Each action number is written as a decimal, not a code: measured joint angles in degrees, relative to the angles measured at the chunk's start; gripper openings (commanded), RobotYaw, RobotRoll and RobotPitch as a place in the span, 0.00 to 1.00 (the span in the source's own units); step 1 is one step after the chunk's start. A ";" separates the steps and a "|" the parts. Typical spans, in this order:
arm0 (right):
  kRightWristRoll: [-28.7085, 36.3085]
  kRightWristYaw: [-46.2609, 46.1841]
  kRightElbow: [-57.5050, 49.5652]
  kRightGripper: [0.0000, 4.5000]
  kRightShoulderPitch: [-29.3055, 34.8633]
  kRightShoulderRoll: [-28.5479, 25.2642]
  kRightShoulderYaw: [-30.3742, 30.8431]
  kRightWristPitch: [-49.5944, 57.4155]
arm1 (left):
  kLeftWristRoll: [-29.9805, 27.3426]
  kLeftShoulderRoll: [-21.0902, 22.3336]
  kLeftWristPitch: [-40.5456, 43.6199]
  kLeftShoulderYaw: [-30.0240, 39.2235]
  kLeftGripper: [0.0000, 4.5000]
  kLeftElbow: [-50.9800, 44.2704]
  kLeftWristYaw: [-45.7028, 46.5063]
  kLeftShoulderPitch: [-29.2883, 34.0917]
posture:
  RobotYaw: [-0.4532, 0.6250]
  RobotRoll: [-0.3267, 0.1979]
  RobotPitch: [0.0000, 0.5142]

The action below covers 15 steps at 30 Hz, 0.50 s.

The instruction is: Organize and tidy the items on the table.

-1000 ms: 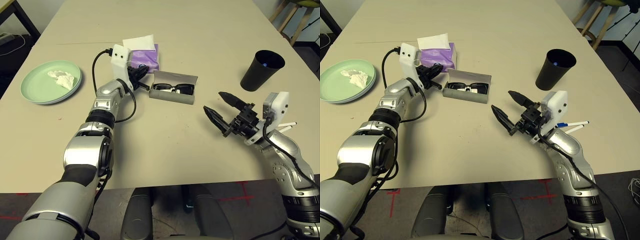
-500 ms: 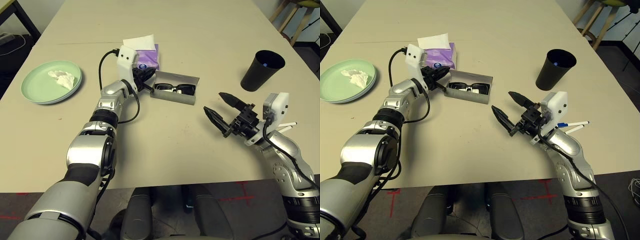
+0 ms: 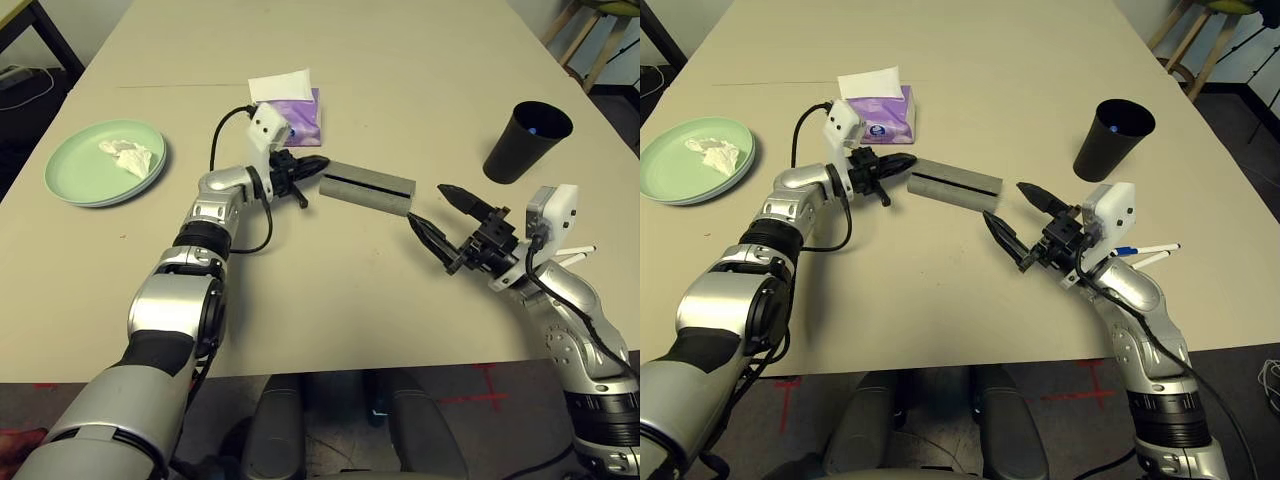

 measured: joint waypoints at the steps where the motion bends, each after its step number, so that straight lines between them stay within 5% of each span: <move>1: 0.00 -0.02 0.00 1.00 -0.01 0.00 0.00 0.00 | 0.21 0.06 0.11 -0.38 0.00 -0.16 -0.26 0.01 | 0.46 0.62 0.41; 15: -0.01 0.14 0.29 1.00 -1.11 0.00 0.04 0.00 | -4.03 -0.43 2.00 3.11 0.00 -4.07 0.23 1.86 | 0.50 0.62 0.36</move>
